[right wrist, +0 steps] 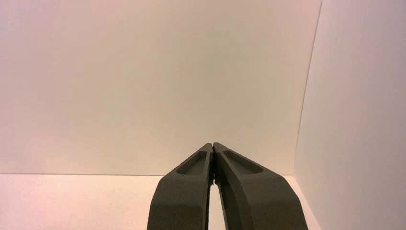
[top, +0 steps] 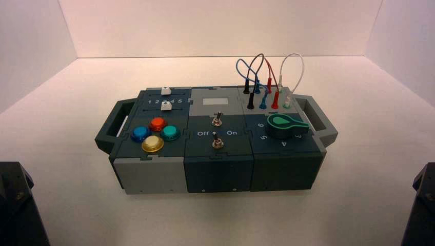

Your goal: Turn the knob to position 1.

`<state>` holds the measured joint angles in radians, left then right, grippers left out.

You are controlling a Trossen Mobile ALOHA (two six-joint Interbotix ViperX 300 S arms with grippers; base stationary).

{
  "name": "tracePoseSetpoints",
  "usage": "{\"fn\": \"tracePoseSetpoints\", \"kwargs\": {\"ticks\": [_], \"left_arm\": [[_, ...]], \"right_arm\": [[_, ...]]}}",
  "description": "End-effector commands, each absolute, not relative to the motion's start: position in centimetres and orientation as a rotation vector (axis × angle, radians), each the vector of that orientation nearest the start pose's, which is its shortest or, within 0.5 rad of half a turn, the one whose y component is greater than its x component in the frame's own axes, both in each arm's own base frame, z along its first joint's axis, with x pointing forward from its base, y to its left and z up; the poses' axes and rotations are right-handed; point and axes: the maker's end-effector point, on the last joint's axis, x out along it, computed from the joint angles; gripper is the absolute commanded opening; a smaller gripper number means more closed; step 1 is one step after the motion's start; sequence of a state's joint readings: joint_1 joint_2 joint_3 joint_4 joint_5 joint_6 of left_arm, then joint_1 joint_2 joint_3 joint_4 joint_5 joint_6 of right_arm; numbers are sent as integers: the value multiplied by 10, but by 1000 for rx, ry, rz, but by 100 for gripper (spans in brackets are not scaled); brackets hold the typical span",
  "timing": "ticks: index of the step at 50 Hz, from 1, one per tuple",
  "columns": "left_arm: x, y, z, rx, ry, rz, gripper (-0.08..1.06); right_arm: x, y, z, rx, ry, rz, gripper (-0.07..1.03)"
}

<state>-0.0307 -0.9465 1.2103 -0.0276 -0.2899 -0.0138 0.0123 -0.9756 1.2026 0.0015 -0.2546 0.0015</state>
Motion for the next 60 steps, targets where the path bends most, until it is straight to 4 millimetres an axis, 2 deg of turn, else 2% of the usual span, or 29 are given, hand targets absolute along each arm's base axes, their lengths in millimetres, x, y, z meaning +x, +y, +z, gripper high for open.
{"fn": "tracePoseSetpoints", "kwargs": {"ticks": [1,21,30,38,45,52,53,58,60], "left_arm": [[261,-9,291,-40,-53,-31,-3],[262,-11,291,-34,-38,-42,-3],[263,-25,289,-46,19,-92,-3],[264,-45,289,-77,111,-163,-3],[260,-55,277,-104,253,-194,-3],[251,-65,261,-132,405,-218,-3],[248,-70,256,-128,457,-236,-3],[236,-90,235,-102,623,-304,-3],[235,-92,233,-98,639,-310,-3]], "right_arm": [[256,3,297,2,-61,12,-2],[256,3,293,5,-37,12,-2],[257,6,289,24,13,25,-2],[259,20,285,38,90,73,-2],[260,41,277,53,189,149,-2],[257,59,248,69,401,210,-2],[253,64,238,81,473,224,-2],[241,77,211,119,643,262,-2],[239,79,208,122,659,269,-2]]}}
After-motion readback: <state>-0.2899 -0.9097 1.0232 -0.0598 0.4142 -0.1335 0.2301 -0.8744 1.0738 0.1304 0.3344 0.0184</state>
